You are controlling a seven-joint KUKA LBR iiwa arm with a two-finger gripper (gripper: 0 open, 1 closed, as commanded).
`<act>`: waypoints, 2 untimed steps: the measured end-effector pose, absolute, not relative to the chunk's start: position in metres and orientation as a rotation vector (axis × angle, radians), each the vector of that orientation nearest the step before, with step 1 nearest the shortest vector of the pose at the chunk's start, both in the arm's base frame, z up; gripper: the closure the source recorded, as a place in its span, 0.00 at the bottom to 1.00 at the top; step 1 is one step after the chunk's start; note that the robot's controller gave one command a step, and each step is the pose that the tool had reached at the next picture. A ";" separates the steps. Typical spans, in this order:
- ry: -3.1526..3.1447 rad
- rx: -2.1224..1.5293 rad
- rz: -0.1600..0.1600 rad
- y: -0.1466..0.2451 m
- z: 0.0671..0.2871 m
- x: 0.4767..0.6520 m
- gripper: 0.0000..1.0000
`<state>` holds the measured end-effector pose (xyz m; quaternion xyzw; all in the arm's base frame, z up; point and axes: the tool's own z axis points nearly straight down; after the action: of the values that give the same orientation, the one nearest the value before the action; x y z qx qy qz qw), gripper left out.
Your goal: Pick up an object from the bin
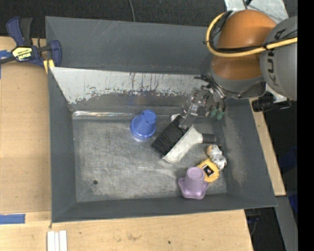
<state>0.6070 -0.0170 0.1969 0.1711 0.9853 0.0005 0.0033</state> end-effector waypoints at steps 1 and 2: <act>3.103 0.464 0.000 -0.024 0.224 0.614 1.00; 3.139 0.057 0.000 -0.025 0.153 0.561 0.00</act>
Offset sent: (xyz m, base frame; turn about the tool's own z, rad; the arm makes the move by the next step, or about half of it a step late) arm -0.0466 -0.0074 -0.0439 -0.3086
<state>0.5608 -0.0248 0.1530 0.0182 0.9998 0.0001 0.0011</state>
